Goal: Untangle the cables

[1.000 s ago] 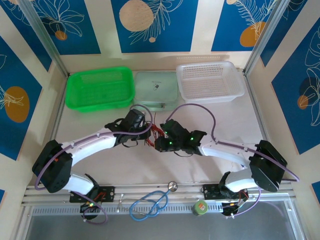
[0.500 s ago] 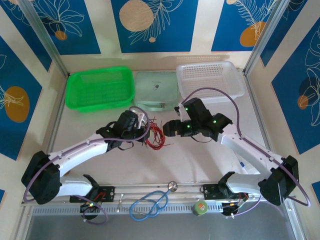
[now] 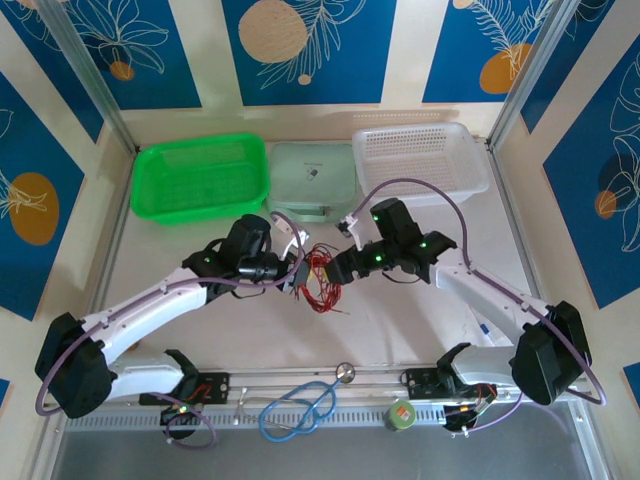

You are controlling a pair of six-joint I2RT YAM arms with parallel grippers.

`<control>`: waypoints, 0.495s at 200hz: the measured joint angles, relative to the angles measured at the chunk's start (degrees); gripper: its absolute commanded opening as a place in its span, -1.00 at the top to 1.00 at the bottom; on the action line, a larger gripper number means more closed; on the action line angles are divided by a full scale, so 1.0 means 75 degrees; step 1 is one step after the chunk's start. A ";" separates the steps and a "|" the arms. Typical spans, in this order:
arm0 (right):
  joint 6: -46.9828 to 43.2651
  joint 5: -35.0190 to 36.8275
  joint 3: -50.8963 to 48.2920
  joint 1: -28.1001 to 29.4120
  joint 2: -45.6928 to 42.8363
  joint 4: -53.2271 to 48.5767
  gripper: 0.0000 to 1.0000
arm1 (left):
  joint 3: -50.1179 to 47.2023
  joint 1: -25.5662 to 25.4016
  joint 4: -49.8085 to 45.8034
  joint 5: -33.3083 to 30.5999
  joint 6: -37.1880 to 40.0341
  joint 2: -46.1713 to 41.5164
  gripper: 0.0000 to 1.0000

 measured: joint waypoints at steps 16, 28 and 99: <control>-0.0073 -0.0044 -0.0003 0.0181 0.0105 0.0184 0.31 | 0.0000 0.0000 0.0009 0.0160 -0.0006 0.0000 1.00; 0.0050 -0.0017 -0.0044 0.0236 0.0175 0.0254 0.79 | 0.0000 0.0000 0.0052 0.0224 -0.0009 0.0000 0.98; 0.1445 0.1000 -0.0968 0.0557 -0.1116 0.1346 1.00 | 0.0000 -0.0277 0.0224 -0.0647 -0.0134 -0.0481 0.95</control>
